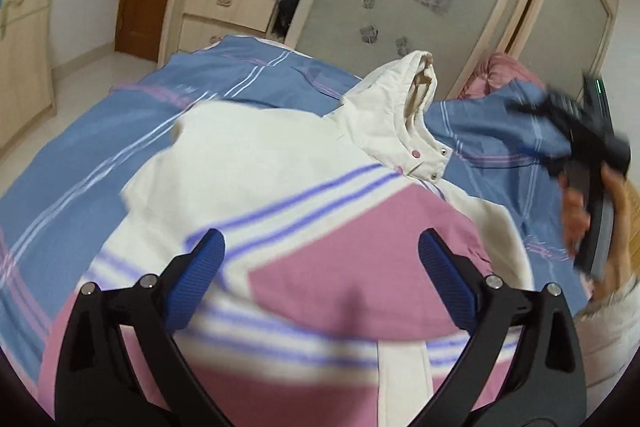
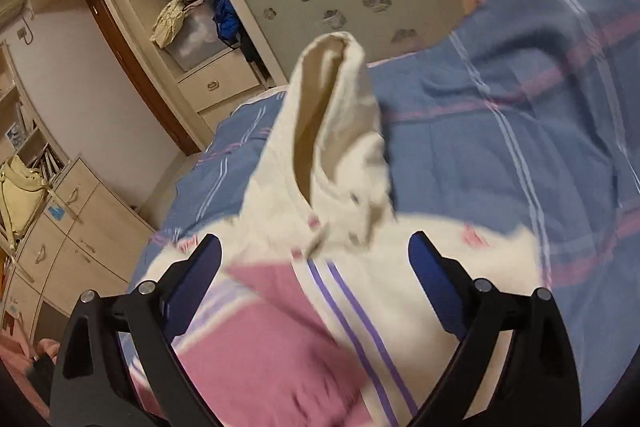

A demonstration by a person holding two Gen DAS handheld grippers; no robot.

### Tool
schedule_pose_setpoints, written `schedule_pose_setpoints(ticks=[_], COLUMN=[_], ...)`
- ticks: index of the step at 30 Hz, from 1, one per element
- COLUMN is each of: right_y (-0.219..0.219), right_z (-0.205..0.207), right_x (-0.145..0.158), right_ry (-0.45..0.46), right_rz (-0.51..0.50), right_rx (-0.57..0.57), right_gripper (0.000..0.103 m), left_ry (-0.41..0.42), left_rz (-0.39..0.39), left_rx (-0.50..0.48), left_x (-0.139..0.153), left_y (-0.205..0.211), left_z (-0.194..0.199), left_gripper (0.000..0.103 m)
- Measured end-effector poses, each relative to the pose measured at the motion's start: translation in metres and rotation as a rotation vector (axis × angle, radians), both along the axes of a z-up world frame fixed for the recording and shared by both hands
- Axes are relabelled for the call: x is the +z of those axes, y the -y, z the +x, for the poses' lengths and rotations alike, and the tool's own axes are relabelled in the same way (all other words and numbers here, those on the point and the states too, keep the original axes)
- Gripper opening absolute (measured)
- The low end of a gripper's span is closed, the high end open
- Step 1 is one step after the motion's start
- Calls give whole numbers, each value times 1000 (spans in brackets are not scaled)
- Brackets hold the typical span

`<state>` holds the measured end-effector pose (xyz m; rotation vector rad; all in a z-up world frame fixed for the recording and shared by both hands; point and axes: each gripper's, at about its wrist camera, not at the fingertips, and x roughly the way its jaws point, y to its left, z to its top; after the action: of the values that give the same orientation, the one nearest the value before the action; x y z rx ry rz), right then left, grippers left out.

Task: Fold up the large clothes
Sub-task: 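Grasp the cream hood with the right tool and lift it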

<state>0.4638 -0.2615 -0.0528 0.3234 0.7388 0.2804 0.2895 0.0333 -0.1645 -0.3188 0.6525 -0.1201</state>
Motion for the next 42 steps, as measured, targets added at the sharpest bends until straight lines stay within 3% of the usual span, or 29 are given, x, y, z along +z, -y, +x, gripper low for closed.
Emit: schedule_pose_setpoints(ticks=[2, 3, 5, 6, 9, 12, 13, 15, 16, 17, 19, 22, 25, 28, 30, 32, 35, 39, 41, 42], right_y=[-16, -29, -44, -49, -59, -81, -84, -79, -75, -75, -86, -110, -121, -125, -132, -132, -112, -64, -44, -35], right_z=[43, 69, 103, 123, 150, 178, 186, 194, 192, 183, 147, 40, -81, -175, -227, -265, -301, -328, -325, -319], right_x=[-1, -2, -6, -11, -22, -39, -47, -62, -66, -57, -26, 17, 11, -37, -85, -115, -123, -62, -29, -14], right_ry=[-35, -46, -50, -60, -69, -88, -114, -177, -191, -139, 19, 296, 404, 351, 251, 198, 125, 273, 415, 489], right_rz=[-9, -67, -174, -161, -29, -130, -138, -51, 50, 86, 33, -28, -114, -229, -371, -475, -428, -220, -253, -326], right_rx=[11, -6, -78, -94, -57, -111, -122, -117, -86, -69, -6, 188, 358, 440, 497, 514, 512, 535, 374, 222], right_gripper=[95, 95, 95, 95, 95, 94, 90, 41, 4, 4, 4, 4, 4, 6, 21, 59, 60, 62, 83, 90], left_ry=[-37, -53, -127, -131, -94, -77, -75, -72, -72, -72, -72, -74, -50, 82, 91, 79, 60, 55, 32, 20], left_rz=[62, 75, 58, 50, 14, -29, -31, -26, -27, -29, -29, -24, -50, -220, -242, -206, -134, -101, -107, -115], left_rx=[-26, -19, -23, -28, -35, -41, -42, -41, -41, -42, -41, -39, -40, 21, 97, 105, 75, 63, 55, 51], left_x=[-17, -28, -67, -76, -79, -82, -82, -82, -81, -81, -81, -82, -79, -65, -57, -52, -47, -44, -45, -46], left_y=[12, 13, 11, 10, 7, 2, 2, 3, 2, 2, 2, 3, -2, -33, -44, -41, -27, -18, -14, -12], left_z=[30, 40, 56, 59, 54, 51, 50, 49, 53, 53, 52, 50, 47, 18, 0, -15, -40, -65, -70, -72], left_gripper=[99, 99, 99, 99, 99, 99, 99, 99, 99, 99, 99, 99, 99, 99, 99, 99, 99, 99, 99, 99])
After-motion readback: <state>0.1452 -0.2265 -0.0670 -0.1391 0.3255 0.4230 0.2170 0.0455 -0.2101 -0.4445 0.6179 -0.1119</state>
